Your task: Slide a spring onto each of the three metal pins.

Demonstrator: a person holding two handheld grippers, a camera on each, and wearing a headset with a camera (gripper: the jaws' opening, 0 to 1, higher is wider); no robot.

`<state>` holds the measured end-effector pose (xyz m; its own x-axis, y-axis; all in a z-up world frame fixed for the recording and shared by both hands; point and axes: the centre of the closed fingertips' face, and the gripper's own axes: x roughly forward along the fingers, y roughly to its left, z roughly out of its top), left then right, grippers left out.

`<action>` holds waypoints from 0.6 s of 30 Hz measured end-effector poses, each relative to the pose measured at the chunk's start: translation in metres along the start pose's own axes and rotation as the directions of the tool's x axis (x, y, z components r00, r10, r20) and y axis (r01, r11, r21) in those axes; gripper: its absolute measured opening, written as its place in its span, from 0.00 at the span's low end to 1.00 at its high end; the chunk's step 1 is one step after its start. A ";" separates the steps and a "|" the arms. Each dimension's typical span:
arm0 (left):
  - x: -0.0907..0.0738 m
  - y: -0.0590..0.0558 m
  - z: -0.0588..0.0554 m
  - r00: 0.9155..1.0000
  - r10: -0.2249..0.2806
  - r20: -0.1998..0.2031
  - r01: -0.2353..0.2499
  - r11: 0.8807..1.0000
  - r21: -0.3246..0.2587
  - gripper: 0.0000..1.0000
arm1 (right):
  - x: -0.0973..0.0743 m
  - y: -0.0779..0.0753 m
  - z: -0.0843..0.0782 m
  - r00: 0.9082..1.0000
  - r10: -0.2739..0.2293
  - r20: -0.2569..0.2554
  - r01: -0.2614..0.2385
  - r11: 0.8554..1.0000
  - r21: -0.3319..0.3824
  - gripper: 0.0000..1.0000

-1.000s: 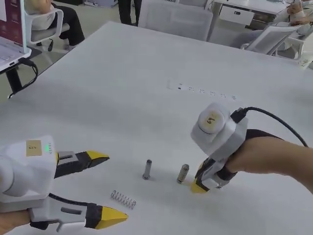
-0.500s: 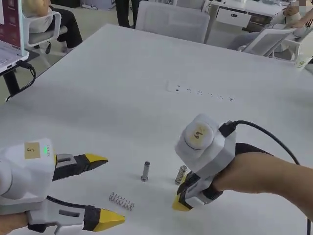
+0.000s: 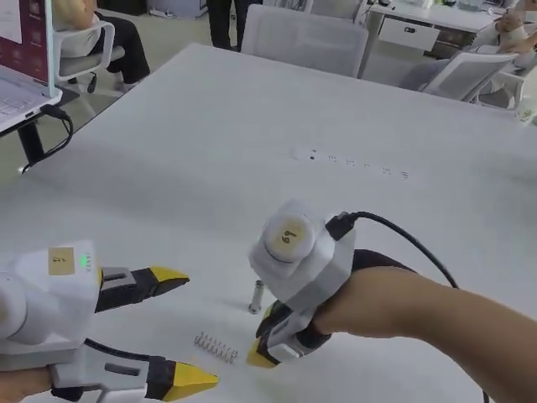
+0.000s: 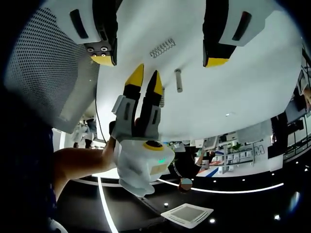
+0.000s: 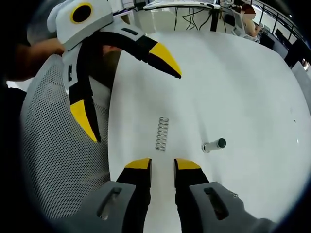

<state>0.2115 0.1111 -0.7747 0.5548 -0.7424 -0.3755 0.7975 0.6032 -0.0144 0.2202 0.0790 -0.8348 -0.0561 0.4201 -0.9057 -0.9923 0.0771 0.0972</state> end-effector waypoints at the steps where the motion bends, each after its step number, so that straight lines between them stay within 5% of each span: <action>1: 0.000 0.000 0.000 1.000 0.000 -0.001 0.000 1.000 0.000 0.68 | 0.002 0.000 0.001 1.000 0.001 -0.001 -0.001 1.000 -0.002 0.16; 18: -0.005 0.003 -0.002 1.000 0.011 -0.010 -0.011 1.000 -0.002 0.67 | 0.031 0.003 0.006 0.999 -0.001 -0.037 0.000 1.000 -0.028 0.14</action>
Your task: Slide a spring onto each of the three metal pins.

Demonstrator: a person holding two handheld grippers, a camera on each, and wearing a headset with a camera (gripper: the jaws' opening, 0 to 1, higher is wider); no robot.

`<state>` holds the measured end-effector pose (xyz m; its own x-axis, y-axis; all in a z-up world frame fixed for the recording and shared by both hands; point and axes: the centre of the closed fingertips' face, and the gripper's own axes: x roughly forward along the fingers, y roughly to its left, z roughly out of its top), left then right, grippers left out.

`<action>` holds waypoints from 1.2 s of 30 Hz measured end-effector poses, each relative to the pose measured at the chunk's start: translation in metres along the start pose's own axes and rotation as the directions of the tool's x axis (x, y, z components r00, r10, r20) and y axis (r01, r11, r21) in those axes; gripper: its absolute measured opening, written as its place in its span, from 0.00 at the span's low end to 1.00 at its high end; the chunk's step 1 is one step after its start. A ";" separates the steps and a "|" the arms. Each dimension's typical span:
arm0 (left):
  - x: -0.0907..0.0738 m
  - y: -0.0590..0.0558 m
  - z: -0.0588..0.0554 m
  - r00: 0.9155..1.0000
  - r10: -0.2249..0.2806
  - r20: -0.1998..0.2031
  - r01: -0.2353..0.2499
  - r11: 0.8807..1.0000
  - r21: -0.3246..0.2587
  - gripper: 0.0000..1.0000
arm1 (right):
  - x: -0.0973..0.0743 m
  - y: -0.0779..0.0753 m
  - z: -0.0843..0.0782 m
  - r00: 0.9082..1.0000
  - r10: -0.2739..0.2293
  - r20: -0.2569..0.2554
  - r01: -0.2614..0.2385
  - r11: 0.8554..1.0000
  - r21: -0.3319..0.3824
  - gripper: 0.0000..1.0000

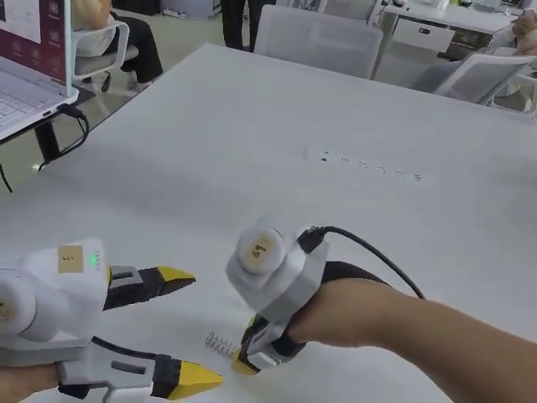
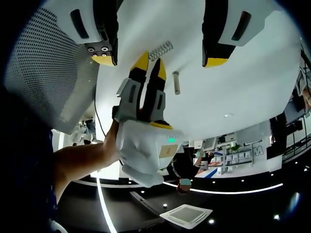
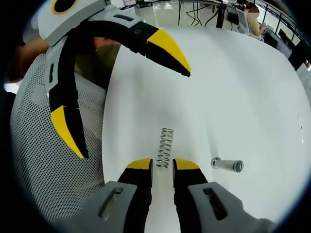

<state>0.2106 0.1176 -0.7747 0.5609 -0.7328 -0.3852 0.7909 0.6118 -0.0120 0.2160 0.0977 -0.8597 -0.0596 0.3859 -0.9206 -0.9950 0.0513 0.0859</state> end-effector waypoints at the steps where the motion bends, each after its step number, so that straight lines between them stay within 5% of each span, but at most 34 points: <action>1: 0.000 0.000 0.000 1.000 0.001 0.000 -0.001 1.000 -0.002 0.67 | 0.001 0.000 0.000 1.000 -0.005 -0.001 0.005 1.000 -0.008 0.14; 8: 0.001 -0.001 -0.001 1.000 0.000 -0.001 0.000 1.000 -0.001 0.66 | 0.000 -0.002 -0.002 1.000 -0.027 -0.005 0.026 0.999 -0.042 0.08; 18: 0.008 -0.006 -0.005 1.000 -0.020 -0.024 0.021 1.000 0.020 0.62 | -0.026 0.006 -0.002 1.000 -0.021 0.022 0.022 0.999 -0.035 0.08; 36: 0.020 -0.015 -0.009 0.994 -0.091 -0.061 0.098 0.986 0.136 0.28 | -0.070 0.027 0.009 0.999 0.013 0.051 -0.010 0.998 -0.061 0.08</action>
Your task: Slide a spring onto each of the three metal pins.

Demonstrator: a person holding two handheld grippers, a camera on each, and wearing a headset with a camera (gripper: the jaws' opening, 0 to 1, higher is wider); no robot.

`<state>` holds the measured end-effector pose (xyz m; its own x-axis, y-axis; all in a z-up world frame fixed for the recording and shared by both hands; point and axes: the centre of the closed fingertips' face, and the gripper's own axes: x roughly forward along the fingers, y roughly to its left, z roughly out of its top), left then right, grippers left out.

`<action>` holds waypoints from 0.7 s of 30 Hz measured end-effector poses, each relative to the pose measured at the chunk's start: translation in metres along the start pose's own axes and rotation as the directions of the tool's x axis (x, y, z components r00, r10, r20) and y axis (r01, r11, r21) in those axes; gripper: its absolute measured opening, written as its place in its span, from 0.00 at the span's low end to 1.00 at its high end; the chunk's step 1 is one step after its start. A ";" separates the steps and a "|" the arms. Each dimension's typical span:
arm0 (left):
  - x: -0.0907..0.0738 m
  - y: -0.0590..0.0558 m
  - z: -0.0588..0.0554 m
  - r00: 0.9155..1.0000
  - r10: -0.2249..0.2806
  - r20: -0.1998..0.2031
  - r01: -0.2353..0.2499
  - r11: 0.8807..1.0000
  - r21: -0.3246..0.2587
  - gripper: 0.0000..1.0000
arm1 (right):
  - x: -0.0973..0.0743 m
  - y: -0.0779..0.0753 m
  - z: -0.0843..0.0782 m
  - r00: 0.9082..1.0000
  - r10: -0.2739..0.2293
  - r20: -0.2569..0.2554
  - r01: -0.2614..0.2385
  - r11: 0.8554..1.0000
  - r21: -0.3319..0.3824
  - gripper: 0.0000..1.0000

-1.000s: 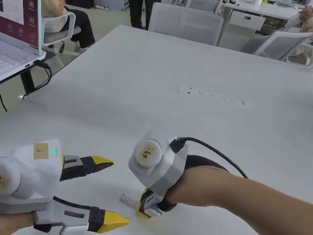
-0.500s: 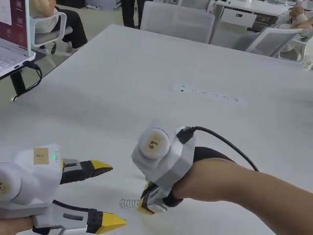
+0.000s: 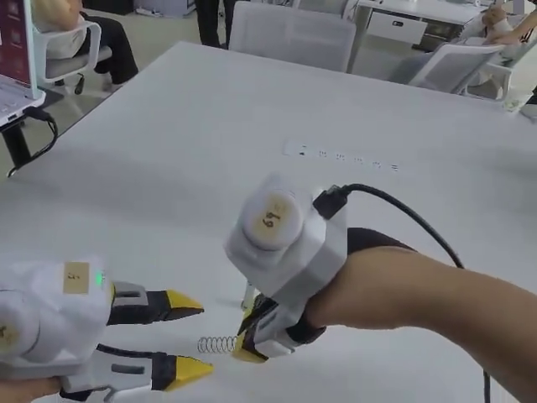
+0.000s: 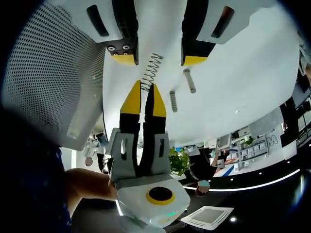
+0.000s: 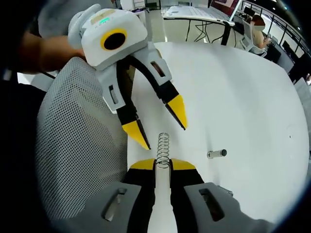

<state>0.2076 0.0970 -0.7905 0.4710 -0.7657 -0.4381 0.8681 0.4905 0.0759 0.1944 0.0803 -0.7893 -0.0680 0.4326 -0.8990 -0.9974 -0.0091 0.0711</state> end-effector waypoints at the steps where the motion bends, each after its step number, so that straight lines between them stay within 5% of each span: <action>1: 0.000 -0.001 -0.001 1.000 -0.008 0.000 0.008 1.000 0.004 0.24 | -0.001 0.002 0.002 1.000 0.005 0.003 -0.005 1.000 -0.004 0.08; 7: 0.001 -0.006 -0.001 0.999 -0.038 -0.006 0.038 0.999 0.021 0.05 | -0.005 0.004 0.007 1.000 0.009 0.006 -0.009 1.000 -0.019 0.08; 21: -0.003 -0.004 0.010 0.999 -0.032 0.043 0.033 0.999 -0.029 0.03 | -0.020 -0.004 0.017 0.995 -0.031 0.095 0.034 0.999 -0.028 0.09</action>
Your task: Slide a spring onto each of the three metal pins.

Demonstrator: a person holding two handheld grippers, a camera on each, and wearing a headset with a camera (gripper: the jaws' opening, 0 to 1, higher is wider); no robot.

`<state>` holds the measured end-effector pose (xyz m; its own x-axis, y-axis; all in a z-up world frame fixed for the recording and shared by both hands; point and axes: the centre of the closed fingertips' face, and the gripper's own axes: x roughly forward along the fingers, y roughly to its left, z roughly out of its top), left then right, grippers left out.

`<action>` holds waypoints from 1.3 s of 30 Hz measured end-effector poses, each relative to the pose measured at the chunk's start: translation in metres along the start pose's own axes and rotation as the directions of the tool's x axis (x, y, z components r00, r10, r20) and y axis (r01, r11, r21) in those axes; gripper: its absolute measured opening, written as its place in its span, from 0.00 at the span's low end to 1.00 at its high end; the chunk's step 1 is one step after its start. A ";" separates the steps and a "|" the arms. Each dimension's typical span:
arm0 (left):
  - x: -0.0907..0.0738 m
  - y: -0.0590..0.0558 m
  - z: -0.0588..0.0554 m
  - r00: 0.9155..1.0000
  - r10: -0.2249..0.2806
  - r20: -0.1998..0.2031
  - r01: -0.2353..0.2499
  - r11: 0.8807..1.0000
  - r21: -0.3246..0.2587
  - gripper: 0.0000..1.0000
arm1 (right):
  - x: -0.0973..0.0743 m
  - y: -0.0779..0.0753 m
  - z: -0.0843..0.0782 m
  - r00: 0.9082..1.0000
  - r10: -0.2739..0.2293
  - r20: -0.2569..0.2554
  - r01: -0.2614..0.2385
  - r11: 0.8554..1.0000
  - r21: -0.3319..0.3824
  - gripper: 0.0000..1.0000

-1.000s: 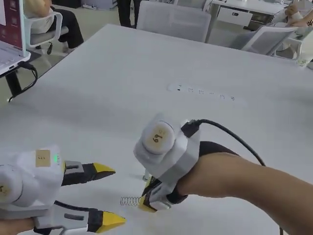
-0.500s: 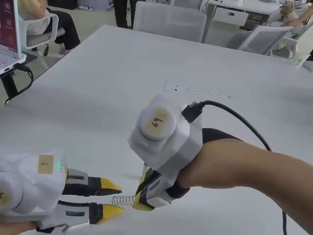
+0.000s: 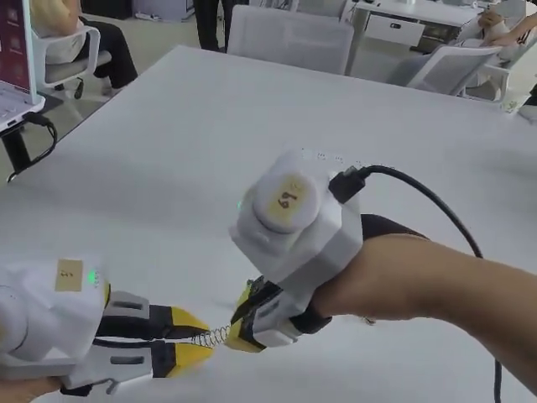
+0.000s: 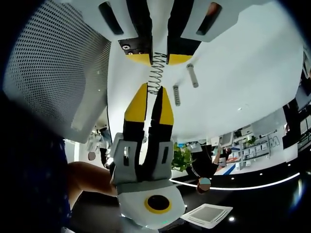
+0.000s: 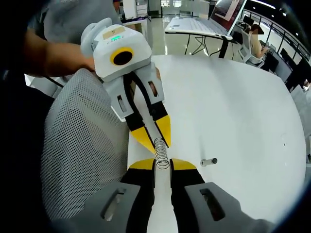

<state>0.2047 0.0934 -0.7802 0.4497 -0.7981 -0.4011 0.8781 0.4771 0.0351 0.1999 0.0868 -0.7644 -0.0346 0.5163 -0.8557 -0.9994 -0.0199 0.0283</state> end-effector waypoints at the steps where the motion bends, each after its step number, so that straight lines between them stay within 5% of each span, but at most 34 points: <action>1: 0.000 0.000 0.002 1.000 0.001 0.006 -0.001 1.000 -0.003 0.03 | -0.002 -0.002 0.002 1.000 -0.005 0.015 0.005 1.000 0.000 0.10; 19: -0.006 0.000 0.026 0.994 -0.002 0.108 0.009 0.998 -0.068 0.03 | -0.011 0.000 0.014 0.986 0.013 0.166 -0.022 0.998 0.056 0.13; 39: -0.009 0.002 0.042 0.984 0.004 0.180 0.013 0.996 -0.093 0.03 | -0.016 -0.003 0.023 0.980 0.025 0.198 -0.045 0.994 0.098 0.09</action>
<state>0.2095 0.0860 -0.7382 0.4756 -0.8493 -0.2291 0.8647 0.4992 -0.0553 0.2029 0.0984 -0.7391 -0.0589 0.6747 -0.7357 -0.9923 0.0406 0.1167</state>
